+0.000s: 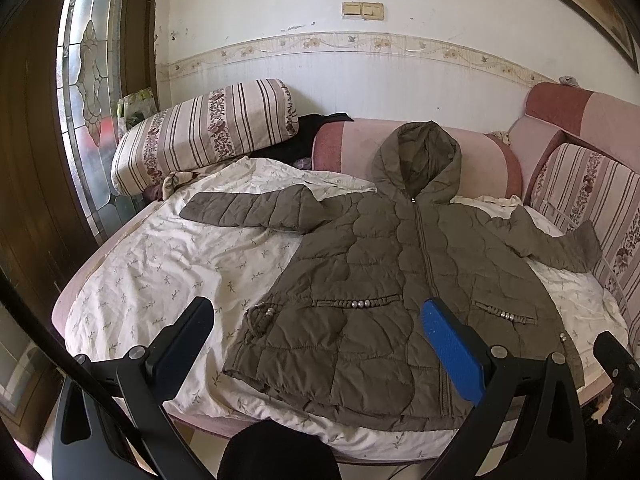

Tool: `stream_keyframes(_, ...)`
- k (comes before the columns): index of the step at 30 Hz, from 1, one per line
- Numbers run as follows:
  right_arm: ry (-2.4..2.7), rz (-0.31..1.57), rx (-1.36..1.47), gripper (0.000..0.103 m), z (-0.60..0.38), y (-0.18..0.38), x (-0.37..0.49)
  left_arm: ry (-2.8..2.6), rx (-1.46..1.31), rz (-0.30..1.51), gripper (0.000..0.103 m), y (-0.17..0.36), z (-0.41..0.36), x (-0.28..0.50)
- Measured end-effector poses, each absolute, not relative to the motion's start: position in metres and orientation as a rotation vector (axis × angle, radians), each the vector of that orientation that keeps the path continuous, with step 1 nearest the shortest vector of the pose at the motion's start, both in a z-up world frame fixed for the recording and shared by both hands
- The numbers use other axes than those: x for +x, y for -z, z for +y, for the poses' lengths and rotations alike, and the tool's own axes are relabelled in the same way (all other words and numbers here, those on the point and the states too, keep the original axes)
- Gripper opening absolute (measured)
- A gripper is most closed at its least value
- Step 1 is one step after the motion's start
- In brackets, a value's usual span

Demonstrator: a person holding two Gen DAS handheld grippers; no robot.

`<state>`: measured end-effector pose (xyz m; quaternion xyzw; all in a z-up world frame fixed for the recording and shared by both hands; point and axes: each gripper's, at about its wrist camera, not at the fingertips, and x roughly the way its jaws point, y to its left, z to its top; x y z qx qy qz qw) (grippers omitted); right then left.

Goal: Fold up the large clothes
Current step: 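Move both tools toward the olive puffer jacket on the bed, then reach the right tool to the sleeve cuff and close on it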

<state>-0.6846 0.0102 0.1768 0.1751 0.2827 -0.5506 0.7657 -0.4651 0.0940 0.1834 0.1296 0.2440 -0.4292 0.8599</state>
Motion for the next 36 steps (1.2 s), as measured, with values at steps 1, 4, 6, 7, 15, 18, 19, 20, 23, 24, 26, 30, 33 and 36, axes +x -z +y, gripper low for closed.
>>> stream_keyframes(1, 1.196, 0.613, 0.38, 0.103, 0.011, -0.177, -0.685, 0.902, 0.271, 0.513, 0.103, -0.183, 0.094, -0.465)
stream_keyframes(4, 1.192, 0.612, 0.377, 0.103, 0.012, -0.177, -0.685, 0.902, 0.271, 0.512, 0.103, -0.184, 0.095, -0.465)
stream_keyframes(6, 1.189, 0.611, 0.374, 0.103, 0.011, -0.178, -0.685, 0.903, 0.272, 0.511, 0.103, -0.184, 0.095, -0.465)
stream_keyframes(7, 1.187, 0.609, 0.376, 0.103, 0.012, -0.178, -0.685, 0.903, 0.272, 0.508, 0.103, -0.184, 0.097, -0.465)
stream_keyframes(15, 1.19, 0.579, 0.371, 0.103, 0.029, -0.188, -0.691, 0.905, 0.263, 0.471, 0.103, -0.189, 0.115, -0.475)
stream_keyframes(18, 1.189, 0.562, 0.36, 0.103, 0.037, -0.194, -0.695, 0.904, 0.257, 0.453, 0.103, -0.196, 0.122, -0.483)
stream_keyframes(19, 1.187, 0.555, 0.357, 0.103, 0.04, -0.196, -0.696, 0.905, 0.253, 0.446, 0.103, -0.198, 0.126, -0.485)
stream_keyframes(20, 1.186, 0.548, 0.355, 0.103, 0.043, -0.198, -0.697, 0.905, 0.25, 0.439, 0.103, -0.201, 0.13, -0.487)
stream_keyframes(23, 1.175, 0.537, 0.353, 0.103, 0.051, -0.201, -0.7, 0.905, 0.244, 0.416, 0.103, -0.208, 0.139, -0.493)
stream_keyframes(24, 1.167, 0.536, 0.355, 0.103, 0.051, -0.202, -0.702, 0.906, 0.245, 0.41, 0.103, -0.21, 0.139, -0.496)
stream_keyframes(26, 1.159, 0.52, 0.361, 0.103, 0.047, -0.209, -0.71, 0.912, 0.249, 0.385, 0.103, -0.22, 0.142, -0.496)
stream_keyframes(30, 1.195, 0.45, 0.375, 0.103, 0.035, -0.232, -0.731, 0.882, 0.188, 0.334, 0.103, -0.251, 0.151, -0.48)
stream_keyframes(33, 1.263, 0.395, 0.369, 0.103, 0.027, -0.25, -0.747, 0.849, 0.121, 0.306, 0.103, -0.272, 0.157, -0.46)
stream_keyframes(36, 1.303, 0.348, 0.37, 0.103, 0.023, -0.264, -0.761, 0.833, 0.079, 0.306, 0.103, -0.285, 0.156, -0.443)
